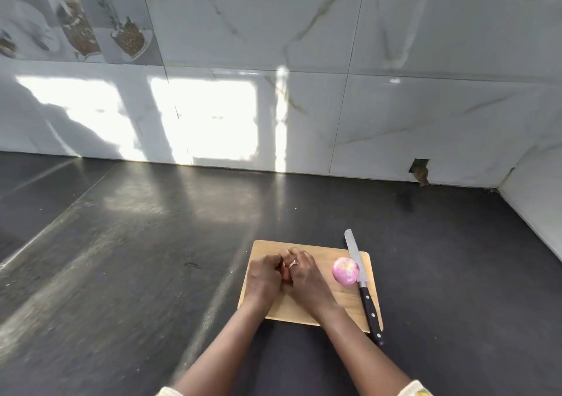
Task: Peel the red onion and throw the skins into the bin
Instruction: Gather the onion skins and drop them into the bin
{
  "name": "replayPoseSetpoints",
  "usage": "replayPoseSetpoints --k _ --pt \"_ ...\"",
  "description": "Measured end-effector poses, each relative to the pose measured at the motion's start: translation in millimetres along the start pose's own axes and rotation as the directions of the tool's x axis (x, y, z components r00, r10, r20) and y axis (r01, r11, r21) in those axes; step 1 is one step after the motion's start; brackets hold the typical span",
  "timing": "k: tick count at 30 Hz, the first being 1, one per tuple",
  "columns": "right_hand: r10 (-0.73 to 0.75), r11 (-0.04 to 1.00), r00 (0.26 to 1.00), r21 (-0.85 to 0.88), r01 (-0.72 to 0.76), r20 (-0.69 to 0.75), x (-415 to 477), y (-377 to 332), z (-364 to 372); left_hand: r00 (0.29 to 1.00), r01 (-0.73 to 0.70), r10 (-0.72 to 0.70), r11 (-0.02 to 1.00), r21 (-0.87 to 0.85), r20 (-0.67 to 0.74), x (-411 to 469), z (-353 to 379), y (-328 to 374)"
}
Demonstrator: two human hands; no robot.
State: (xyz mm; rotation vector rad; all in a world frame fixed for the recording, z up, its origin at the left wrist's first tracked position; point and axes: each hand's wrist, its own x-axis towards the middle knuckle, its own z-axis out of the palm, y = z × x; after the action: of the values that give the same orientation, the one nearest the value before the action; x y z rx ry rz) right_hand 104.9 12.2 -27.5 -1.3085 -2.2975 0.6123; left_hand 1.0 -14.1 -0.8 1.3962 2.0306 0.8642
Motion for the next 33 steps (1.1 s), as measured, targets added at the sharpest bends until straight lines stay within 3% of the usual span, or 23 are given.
replayPoseSetpoints --k 3,9,13,16,19,22,24,29,33 --pt "0.003 0.999 0.999 0.045 -0.006 0.050 1 0 -3 0.999 0.050 -0.051 0.998 -0.046 -0.018 1 -4 5" --pt "0.058 0.991 0.997 0.120 -0.052 -0.047 3 7 3 0.963 0.116 -0.160 0.972 -0.204 -0.214 0 -3 4" --pt "0.100 0.971 0.991 0.224 -0.078 -0.088 5 9 0 0.984 0.055 -0.089 0.975 -0.216 -0.151 5 -3 3" --pt "0.217 0.927 0.967 0.339 -0.160 -0.137 4 5 -7 0.996 0.061 -0.074 0.977 -0.204 -0.058 5 -3 3" --pt "0.385 0.812 0.916 0.513 -0.279 -0.111 12 3 -13 1.000 0.021 -0.021 0.984 -0.175 -0.001 5 -2 0" --pt "0.453 0.719 0.890 0.614 -0.326 -0.057 20 4 -21 0.999 -0.006 0.013 0.986 -0.167 0.043 3 -1 -1" --pt "0.457 0.683 0.889 0.648 -0.337 -0.020 21 4 -27 0.997 -0.036 0.045 0.990 -0.138 0.064 2 1 -2" --pt "0.414 0.709 0.909 0.612 -0.350 0.041 9 7 -26 0.989 -0.125 0.129 0.990 -0.060 0.068 -1 7 -4" --pt "0.380 0.686 0.922 0.648 -0.331 0.068 -1 6 -27 0.996 -0.092 0.093 0.994 -0.062 0.007 -1 5 -10"
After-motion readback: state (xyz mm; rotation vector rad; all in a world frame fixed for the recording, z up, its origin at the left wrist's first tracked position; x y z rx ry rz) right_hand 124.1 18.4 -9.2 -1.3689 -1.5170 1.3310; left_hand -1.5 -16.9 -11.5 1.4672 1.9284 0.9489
